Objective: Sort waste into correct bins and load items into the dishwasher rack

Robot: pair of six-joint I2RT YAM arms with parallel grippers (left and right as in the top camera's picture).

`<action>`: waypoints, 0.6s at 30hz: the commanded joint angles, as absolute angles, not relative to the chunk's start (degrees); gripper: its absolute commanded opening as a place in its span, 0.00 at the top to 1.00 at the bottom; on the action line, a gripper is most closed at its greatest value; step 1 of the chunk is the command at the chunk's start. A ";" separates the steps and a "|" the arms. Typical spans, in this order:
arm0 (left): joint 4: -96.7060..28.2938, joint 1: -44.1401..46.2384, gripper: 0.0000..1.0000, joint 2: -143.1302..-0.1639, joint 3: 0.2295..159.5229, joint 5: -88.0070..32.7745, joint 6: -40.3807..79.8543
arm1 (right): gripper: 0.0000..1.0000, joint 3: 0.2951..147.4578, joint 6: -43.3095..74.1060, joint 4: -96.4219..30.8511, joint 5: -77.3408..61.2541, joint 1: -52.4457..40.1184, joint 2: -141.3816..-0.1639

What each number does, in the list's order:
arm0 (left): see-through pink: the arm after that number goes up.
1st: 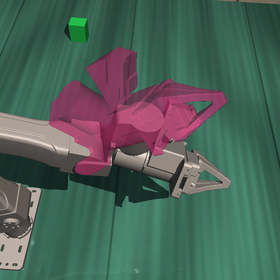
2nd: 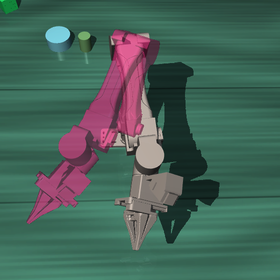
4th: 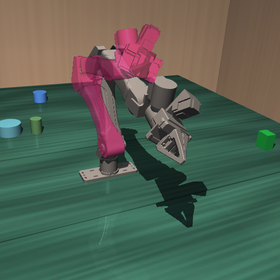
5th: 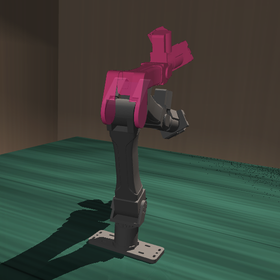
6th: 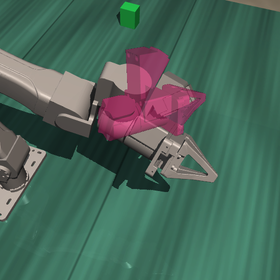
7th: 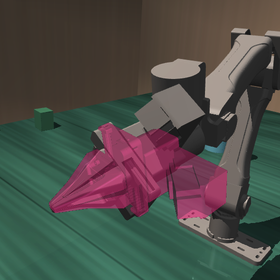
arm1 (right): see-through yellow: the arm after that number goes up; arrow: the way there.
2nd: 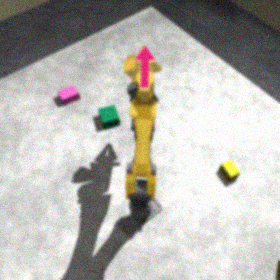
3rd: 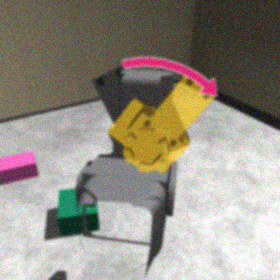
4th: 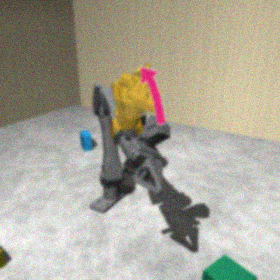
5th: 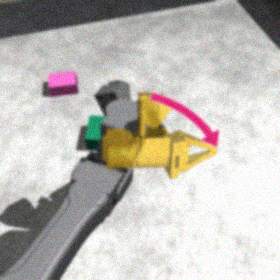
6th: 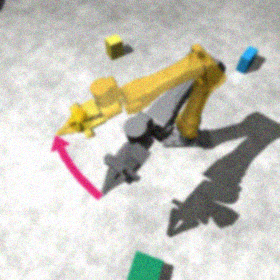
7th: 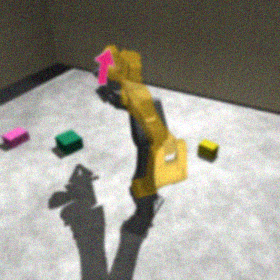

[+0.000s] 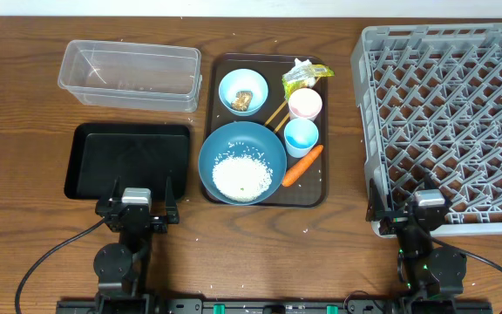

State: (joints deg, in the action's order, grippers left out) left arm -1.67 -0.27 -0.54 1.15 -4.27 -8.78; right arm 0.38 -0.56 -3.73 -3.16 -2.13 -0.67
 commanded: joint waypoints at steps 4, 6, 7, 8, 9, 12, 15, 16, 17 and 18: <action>-3.64 -0.25 0.02 -0.23 0.23 -4.91 -8.29 | 0.01 0.32 0.19 -3.95 -3.22 -1.93 -0.38; -3.64 -0.25 0.02 -0.23 0.23 -4.91 -8.29 | 0.01 0.32 0.19 -3.95 -3.22 -1.93 -0.38; -3.64 -0.25 0.02 -0.23 0.23 -4.91 -8.29 | 0.01 0.32 0.19 -3.95 -3.22 -1.93 -0.38; -3.64 -0.25 0.02 -0.23 0.23 -4.89 -8.29 | 0.01 0.32 0.16 -3.95 -3.22 -1.93 -0.38; -3.64 -0.25 0.02 -0.23 0.23 -4.91 -8.29 | 0.01 0.32 0.19 -3.95 -3.22 -1.93 -0.38; -3.64 -0.25 0.02 -0.23 0.23 -4.91 -8.29 | 0.01 0.32 0.19 -3.95 -3.20 -1.93 -0.38; -3.64 -0.25 0.02 -0.23 0.23 -4.89 -8.29 | 0.01 0.32 0.19 -3.95 -3.22 -1.93 -0.38; -3.64 -0.25 0.02 -0.23 0.23 -4.91 -8.29 | 0.01 0.32 0.19 -3.95 -3.22 -1.93 -0.38; -3.64 -0.25 0.02 -0.23 0.23 -4.91 -8.29 | 0.01 0.32 0.16 -3.95 -3.20 -1.93 -0.38; -3.64 -0.25 0.02 -0.23 0.23 -4.91 -8.29 | 0.02 0.32 0.19 -3.95 -3.20 -1.93 -0.38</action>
